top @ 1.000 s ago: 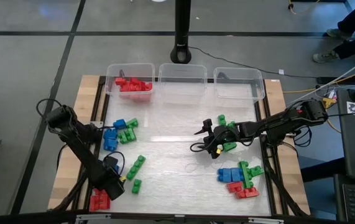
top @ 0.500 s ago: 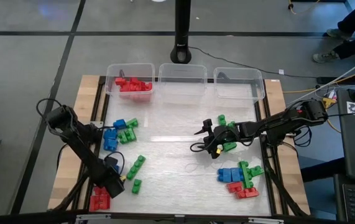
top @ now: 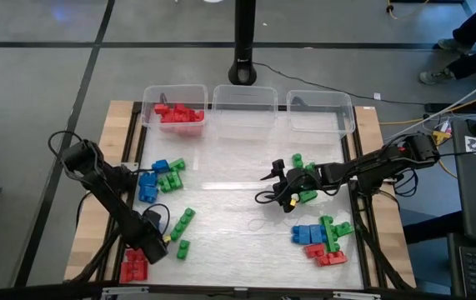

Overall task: Sort blocks
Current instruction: Put the red game piece into the left transparent bin

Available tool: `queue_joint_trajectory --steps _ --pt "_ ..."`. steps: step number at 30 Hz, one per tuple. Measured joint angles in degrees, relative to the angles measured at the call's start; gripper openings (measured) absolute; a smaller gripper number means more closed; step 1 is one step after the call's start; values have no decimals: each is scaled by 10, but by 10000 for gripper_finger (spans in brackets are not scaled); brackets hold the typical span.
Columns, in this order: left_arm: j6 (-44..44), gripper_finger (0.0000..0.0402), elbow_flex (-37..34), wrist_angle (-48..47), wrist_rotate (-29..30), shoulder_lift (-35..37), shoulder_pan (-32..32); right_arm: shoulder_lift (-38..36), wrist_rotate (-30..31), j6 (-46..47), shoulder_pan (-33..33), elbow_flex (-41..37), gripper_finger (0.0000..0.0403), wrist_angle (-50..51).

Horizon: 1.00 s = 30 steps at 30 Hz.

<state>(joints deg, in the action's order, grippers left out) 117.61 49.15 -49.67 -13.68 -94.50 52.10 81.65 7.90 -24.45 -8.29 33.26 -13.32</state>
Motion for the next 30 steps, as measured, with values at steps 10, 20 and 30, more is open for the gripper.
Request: queue_joint_trajectory --steps 10,20,30 --pt "-23 122 13 -37 8 16 0 0 0 0 0 0 305 0" --pt "-34 130 98 -156 105 110 -15 0 0 0 0 0 305 0" --pt "-222 132 111 -192 499 227 -112 0 1 -1 0 0 305 0"
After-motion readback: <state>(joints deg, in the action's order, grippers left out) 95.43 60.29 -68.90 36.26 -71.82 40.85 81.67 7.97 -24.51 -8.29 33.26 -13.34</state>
